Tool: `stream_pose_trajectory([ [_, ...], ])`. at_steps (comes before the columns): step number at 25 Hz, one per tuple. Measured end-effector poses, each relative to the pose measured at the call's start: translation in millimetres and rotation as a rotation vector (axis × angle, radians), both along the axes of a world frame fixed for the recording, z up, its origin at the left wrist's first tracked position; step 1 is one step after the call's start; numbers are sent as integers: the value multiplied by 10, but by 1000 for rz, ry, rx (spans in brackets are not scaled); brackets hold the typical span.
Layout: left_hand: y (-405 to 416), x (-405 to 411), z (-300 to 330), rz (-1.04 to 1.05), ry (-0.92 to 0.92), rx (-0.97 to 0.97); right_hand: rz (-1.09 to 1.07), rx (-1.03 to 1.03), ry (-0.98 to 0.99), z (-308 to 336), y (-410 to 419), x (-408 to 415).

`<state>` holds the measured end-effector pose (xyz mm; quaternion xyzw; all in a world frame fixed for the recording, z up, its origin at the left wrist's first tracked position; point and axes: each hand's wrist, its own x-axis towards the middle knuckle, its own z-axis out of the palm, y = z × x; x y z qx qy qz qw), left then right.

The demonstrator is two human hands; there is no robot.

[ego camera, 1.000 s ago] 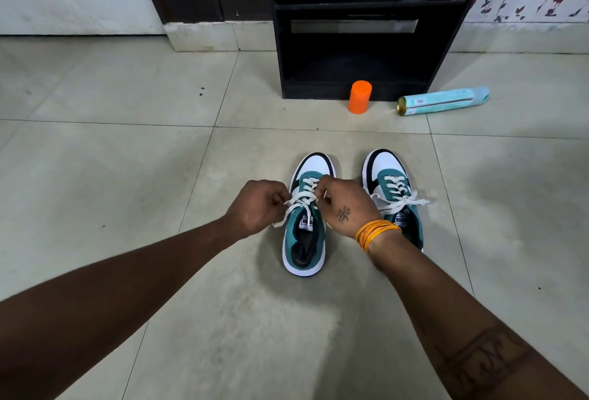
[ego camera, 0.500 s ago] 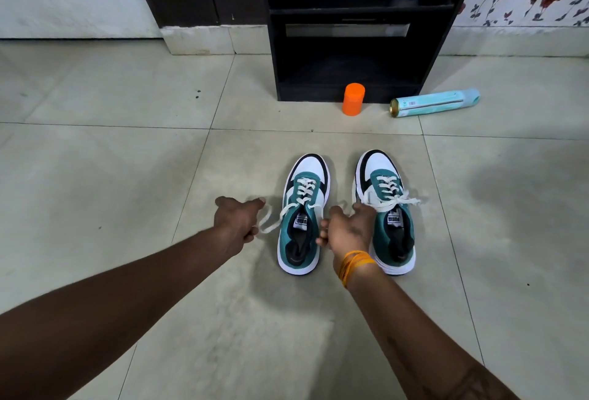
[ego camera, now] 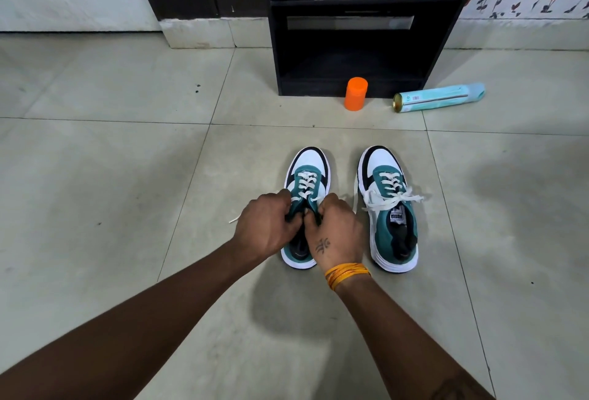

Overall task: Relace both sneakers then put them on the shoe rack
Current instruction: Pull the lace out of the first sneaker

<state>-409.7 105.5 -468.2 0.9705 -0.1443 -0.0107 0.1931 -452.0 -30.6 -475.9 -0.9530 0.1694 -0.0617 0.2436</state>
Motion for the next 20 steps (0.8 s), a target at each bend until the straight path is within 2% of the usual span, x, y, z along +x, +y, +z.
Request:
stream_pose_trajectory([
  [2,-36,-15,13,-37,-40,70,33,-30,0,23,-2,69],
  [4,-60,-15,42,-1,-24,23,67,-54,-6,42,-12,118],
  [6,-56,-3,38,86,34,-93,51,-37,-71,32,-31,98],
  [10,50,-12,-2,380,249,-483,-125,315,-208,-89,-86,32],
  [12,92,-37,-19,458,310,-598,-152,391,-223,-138,-76,29],
  [14,102,-80,-25,441,317,-593,-142,402,-242,-171,-53,4],
  [16,126,-122,-21,348,268,-487,-114,359,-262,-195,-28,-56],
  [18,144,-166,26,241,114,-271,-96,276,-273,-223,-2,-108],
  [20,135,-166,86,83,-85,-154,-87,249,-275,-241,21,-126],
])
